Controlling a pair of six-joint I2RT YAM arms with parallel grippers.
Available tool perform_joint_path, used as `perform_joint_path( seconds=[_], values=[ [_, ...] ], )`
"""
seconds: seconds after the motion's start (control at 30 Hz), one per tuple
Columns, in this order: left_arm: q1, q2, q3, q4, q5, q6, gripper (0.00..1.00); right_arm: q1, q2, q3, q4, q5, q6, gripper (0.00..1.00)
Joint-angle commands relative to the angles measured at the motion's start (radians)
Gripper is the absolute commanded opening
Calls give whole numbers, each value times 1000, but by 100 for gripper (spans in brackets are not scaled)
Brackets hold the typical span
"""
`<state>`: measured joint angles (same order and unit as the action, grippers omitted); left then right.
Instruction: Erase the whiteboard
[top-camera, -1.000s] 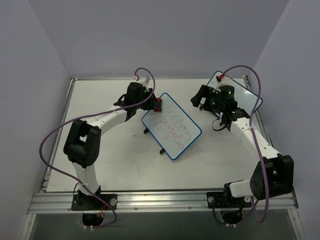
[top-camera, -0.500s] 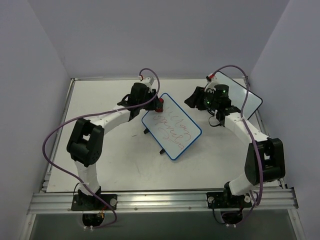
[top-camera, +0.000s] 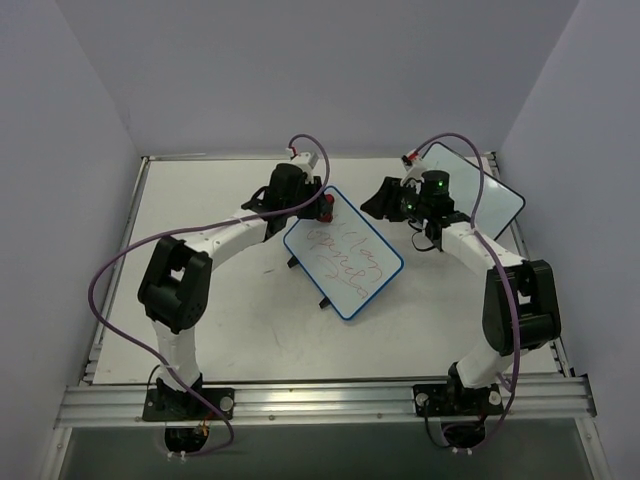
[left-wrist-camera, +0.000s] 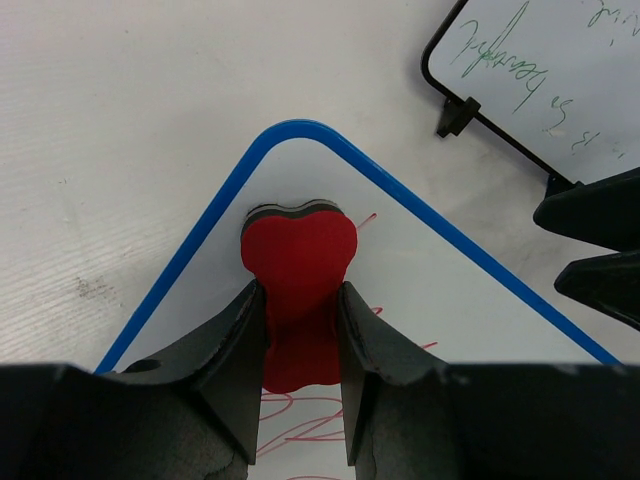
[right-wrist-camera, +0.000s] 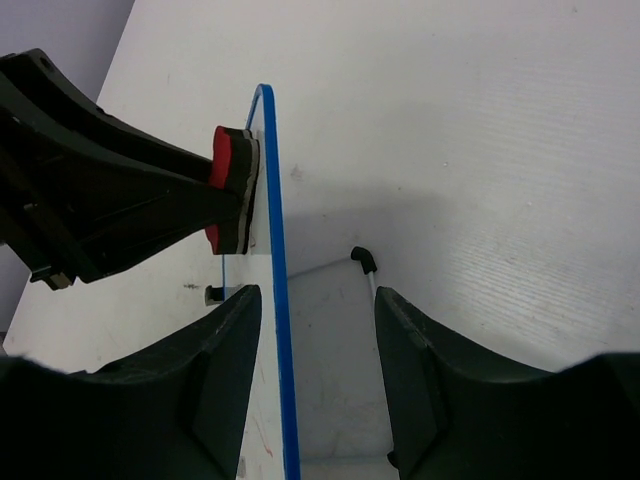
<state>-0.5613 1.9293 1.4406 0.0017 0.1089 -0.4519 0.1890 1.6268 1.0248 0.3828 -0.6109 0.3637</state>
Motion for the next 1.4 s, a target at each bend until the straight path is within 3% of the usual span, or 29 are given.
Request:
perform_joint_path(
  seconds=[0.0,0.43,0.93,1.37],
  values=[
    [-12,10,58,-34,-18,35,2,23,5,26,73,-64,-16,45],
    [-23,40,165,-178,-61,85,2,58,70,72,45,-64,-48,34],
    [-31,16,133,-118,-44,114,2,86,90,75,65,-76,-54,12],
    [-69,14,152,-101,-32,165,2,101,81,84,24,-50,-95,1]
  ],
)
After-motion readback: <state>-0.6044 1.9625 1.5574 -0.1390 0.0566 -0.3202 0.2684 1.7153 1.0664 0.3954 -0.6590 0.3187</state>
